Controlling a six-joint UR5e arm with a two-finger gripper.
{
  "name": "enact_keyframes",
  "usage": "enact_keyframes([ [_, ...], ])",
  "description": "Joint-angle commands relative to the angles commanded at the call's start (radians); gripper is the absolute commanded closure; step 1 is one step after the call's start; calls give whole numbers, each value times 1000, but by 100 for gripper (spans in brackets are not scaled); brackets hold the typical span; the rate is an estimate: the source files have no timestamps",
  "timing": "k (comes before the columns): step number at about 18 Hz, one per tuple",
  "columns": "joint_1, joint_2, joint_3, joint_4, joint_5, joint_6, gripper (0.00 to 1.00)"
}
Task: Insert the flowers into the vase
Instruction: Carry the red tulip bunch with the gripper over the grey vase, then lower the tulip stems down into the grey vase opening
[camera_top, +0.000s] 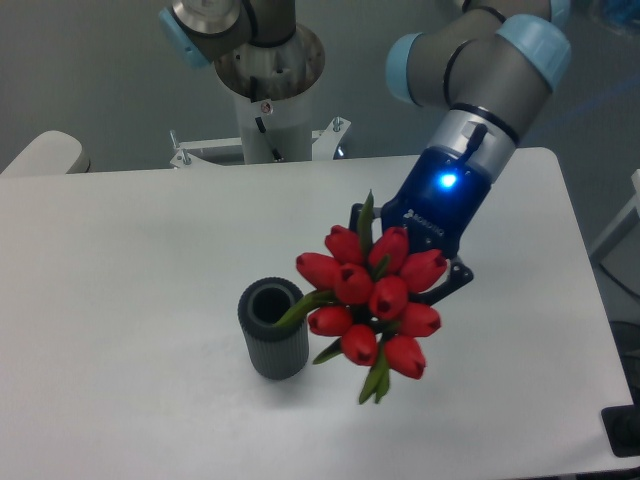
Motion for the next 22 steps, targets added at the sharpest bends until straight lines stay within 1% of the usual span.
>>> enact_keyframes([
  [2, 8, 1, -11, 0, -84, 2, 65],
  [9, 6, 5, -43, 2, -216, 9, 64],
  [12, -5, 11, -57, 3, -235, 11, 65],
  [14, -11, 31, -83, 3, -241, 21, 65],
  [18, -14, 66, -143, 3, -295, 57, 64],
  [20, -15, 71, -152, 3, -296, 58, 64],
  [22, -20, 75, -178, 3, -298, 90, 64],
])
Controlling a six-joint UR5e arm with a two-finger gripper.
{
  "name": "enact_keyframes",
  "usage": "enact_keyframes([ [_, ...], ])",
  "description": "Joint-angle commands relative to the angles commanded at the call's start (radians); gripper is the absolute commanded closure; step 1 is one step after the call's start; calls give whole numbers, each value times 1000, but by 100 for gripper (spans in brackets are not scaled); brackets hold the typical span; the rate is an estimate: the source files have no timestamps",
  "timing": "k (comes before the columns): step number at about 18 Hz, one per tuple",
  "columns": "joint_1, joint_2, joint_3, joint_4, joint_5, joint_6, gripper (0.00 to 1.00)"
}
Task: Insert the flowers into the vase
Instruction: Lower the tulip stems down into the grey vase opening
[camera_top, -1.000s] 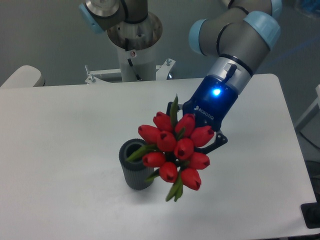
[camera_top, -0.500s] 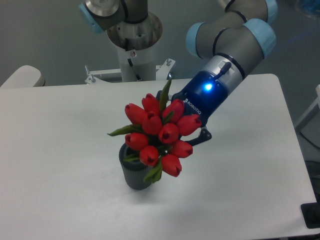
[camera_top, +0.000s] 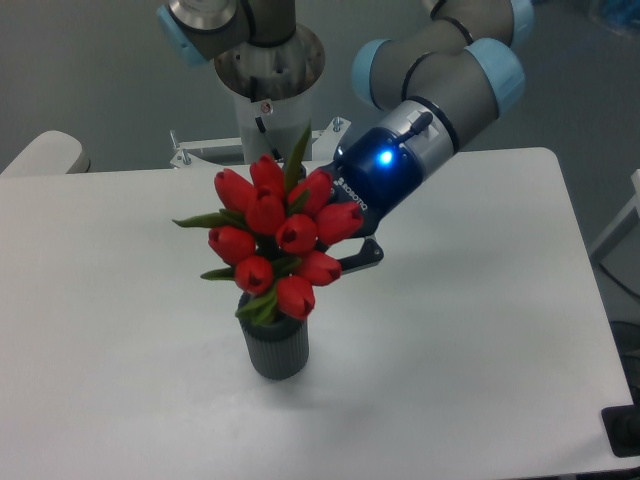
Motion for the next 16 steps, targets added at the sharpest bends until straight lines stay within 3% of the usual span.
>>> enact_keyframes([
  [12, -17, 6, -69, 0, -2, 108, 64],
  [16, -12, 2, -118, 0, 0, 204, 64],
])
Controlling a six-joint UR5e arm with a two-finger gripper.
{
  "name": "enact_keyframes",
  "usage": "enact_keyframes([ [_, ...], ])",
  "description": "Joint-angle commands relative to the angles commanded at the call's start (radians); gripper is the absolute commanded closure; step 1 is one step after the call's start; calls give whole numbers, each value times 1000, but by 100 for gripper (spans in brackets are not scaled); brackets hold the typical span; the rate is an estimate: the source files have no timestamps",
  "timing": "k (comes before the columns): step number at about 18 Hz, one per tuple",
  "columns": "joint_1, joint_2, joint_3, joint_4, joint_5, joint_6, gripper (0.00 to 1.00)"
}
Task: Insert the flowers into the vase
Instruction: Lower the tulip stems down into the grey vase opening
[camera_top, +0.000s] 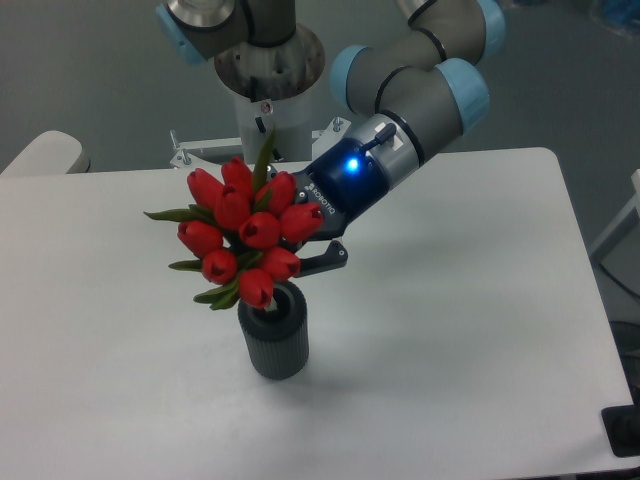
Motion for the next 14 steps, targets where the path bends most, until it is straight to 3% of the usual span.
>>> enact_keyframes([
  [14, 28, -54, -131, 0, 2, 235, 65],
])
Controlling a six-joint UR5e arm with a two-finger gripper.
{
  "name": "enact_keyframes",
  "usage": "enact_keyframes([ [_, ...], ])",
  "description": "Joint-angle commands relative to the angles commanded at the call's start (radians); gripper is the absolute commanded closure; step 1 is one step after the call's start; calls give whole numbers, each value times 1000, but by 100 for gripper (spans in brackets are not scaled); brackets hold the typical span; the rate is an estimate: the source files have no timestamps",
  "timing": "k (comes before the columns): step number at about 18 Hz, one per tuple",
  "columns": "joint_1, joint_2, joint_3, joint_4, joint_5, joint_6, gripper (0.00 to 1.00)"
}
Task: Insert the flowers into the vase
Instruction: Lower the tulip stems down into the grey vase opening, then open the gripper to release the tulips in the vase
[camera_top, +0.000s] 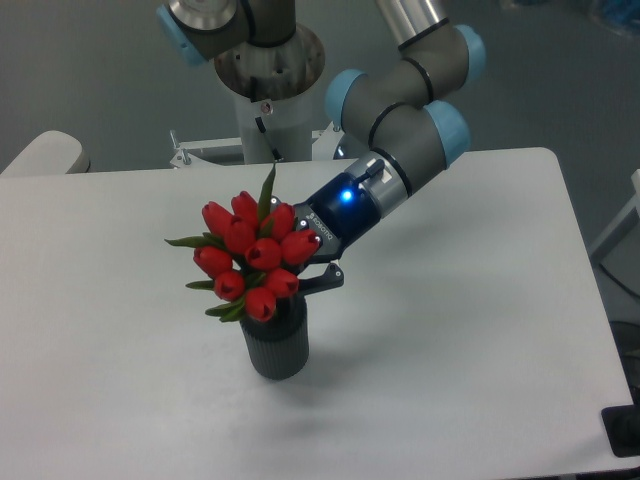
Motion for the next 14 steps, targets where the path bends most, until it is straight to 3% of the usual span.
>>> enact_keyframes([
  [7, 2, -29, -9, 0, 2, 46, 64],
  [14, 5, -44, -28, 0, 3, 54, 58],
])
